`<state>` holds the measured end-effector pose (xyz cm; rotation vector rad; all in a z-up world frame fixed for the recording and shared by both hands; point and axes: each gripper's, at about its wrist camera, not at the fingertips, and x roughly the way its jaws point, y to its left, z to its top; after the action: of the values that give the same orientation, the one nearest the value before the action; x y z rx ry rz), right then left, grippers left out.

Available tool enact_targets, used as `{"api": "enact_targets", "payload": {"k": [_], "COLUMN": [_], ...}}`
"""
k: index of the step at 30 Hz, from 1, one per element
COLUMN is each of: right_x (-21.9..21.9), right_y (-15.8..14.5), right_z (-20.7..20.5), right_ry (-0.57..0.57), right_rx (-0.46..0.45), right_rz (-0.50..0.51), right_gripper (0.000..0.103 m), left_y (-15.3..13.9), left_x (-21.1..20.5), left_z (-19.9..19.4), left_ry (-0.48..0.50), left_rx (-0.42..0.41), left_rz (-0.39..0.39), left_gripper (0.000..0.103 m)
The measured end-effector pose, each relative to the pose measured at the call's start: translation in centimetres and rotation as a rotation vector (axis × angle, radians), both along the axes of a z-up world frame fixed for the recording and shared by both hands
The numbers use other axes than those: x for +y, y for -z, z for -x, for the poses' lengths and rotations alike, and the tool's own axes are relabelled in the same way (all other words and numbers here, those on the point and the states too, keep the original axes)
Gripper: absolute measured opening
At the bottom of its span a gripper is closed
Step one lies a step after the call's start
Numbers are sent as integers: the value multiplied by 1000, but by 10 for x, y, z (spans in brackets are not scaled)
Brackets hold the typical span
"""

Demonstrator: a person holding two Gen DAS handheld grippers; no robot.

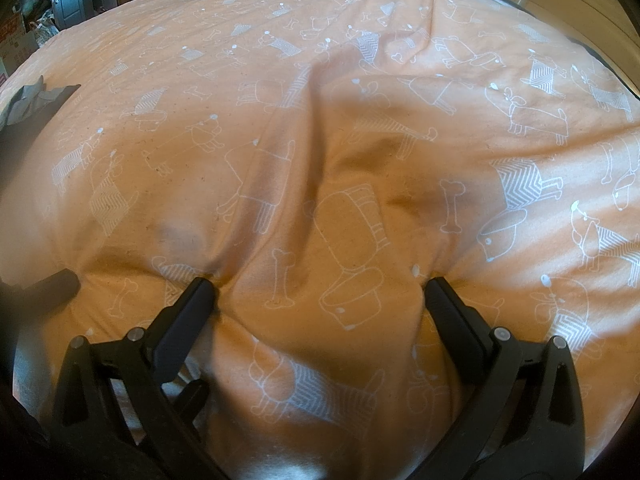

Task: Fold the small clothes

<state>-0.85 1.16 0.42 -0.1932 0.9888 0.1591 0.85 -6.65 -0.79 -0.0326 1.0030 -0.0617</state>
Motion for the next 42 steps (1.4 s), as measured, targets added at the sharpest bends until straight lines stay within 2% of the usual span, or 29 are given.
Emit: {"api": "enact_targets", "payload": {"k": [42], "right_x": [2], "right_y": [1], "right_z": [1], "right_ry": [1], "right_rx": [-7], "right_rz": [17], "right_gripper": [103], "left_y": [0], "left_x": [1], "left_z": [1], "left_ry": [-2], "left_rx": [-1], "left_rz": [-2], "left_gripper": [103]}}
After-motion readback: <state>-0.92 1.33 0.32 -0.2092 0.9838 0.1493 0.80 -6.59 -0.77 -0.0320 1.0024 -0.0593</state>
